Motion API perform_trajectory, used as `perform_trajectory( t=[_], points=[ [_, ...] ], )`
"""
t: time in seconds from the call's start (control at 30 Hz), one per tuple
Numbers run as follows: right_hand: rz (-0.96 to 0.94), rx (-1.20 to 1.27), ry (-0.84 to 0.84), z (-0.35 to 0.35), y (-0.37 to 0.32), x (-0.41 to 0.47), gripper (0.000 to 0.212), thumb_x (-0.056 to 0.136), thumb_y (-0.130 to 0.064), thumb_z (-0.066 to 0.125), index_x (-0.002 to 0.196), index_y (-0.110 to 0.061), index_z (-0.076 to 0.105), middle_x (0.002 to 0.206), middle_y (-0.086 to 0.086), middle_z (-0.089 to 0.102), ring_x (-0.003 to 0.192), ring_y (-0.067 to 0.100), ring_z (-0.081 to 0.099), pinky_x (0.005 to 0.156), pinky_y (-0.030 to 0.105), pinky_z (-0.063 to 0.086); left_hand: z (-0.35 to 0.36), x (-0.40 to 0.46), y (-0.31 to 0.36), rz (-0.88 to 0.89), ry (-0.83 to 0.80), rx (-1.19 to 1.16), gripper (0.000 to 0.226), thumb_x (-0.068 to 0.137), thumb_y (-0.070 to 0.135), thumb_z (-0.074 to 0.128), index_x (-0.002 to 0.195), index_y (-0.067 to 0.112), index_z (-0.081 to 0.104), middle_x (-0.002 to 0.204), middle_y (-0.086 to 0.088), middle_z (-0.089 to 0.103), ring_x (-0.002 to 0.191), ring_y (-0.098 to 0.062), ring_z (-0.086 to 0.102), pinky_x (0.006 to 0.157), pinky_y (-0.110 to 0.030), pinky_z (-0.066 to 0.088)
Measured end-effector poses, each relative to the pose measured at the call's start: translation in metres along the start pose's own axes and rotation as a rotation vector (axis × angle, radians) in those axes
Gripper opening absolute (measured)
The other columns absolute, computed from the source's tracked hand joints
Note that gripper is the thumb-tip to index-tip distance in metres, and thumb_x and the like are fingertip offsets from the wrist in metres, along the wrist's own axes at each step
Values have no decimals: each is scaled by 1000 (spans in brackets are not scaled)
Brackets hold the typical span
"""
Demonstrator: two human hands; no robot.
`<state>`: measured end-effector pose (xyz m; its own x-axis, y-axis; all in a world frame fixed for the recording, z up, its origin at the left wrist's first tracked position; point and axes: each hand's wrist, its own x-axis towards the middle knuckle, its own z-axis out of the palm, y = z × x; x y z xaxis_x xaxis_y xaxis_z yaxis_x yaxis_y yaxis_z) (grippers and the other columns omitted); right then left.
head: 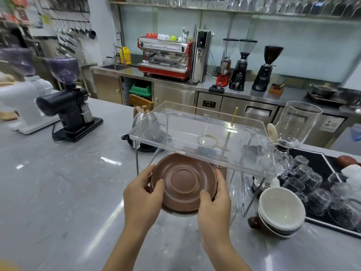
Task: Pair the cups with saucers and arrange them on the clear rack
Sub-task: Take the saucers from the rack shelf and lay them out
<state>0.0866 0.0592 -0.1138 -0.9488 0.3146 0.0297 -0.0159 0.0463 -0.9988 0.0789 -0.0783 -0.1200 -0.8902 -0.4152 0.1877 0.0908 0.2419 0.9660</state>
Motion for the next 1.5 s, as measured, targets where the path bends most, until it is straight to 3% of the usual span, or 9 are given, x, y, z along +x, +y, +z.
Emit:
perform_trajectory(
  t=[0.13,0.3,0.53,0.67,0.83,1.1,1.27,1.4,1.5],
  points=[
    [22,0,-42,-3,3,-26,65,96,4,44,149,-33,41,140,-18,56,131,1,52,115,36,42,-16,-23,-1,-16,12,-23,49,75,26,63,90,73,63,83,25,76,73,-29,69,67,-40,63],
    [33,-36,-84,-7,12,-49,64,95,5,45,147,-32,43,137,-18,58,127,-1,54,113,33,44,-30,-44,-13,-24,45,-7,51,82,13,69,90,63,69,82,22,78,71,-26,72,67,-46,64],
    [98,-46,-86,-19,28,-73,65,95,3,49,147,-36,41,129,-37,53,115,-28,47,93,0,41,-38,-68,-30,-108,55,-27,51,86,4,71,86,55,72,80,18,80,66,-14,74,56,-27,61],
    [128,-33,-67,-33,38,-84,66,94,4,50,143,-39,44,129,-32,57,116,-19,53,105,19,45,-39,-80,-37,-174,24,-59,41,88,8,71,87,48,75,79,12,81,62,-11,74,55,-34,61],
    [162,-48,-26,-51,51,-91,68,92,9,51,142,-38,47,126,-28,61,114,-15,58,102,20,48,-35,-99,-41,-267,-11,-130,15,87,27,66,91,35,77,64,2,75,55,-22,71,46,-43,62],
    [204,-74,90,-92,73,-97,69,88,14,52,137,-34,55,127,-24,65,118,-7,60,103,22,47,-9,-126,-49,-358,-210,-134,35,94,5,62,91,37,75,71,-4,79,59,-17,74,47,-40,62],
    [229,-78,190,-124,87,-100,67,86,18,52,134,-27,60,126,-17,67,116,-2,62,104,26,47,17,-140,-51,-395,-322,-153,38,93,1,62,91,37,75,76,-7,81,64,-25,72,50,-39,61],
    [242,-103,257,-146,90,-100,69,85,20,52,118,-40,62,114,-27,69,108,-12,62,92,10,46,39,-148,-50,-399,-397,-144,38,93,-2,62,90,33,75,76,-8,81,61,-24,70,49,-38,60],
    [252,-100,300,-166,94,-100,67,85,20,51,129,-30,61,122,-18,67,116,1,62,101,23,47,59,-153,-48,-406,-452,-147,35,93,-4,61,93,29,75,75,-8,81,55,-19,67,47,-34,58]
  ],
)
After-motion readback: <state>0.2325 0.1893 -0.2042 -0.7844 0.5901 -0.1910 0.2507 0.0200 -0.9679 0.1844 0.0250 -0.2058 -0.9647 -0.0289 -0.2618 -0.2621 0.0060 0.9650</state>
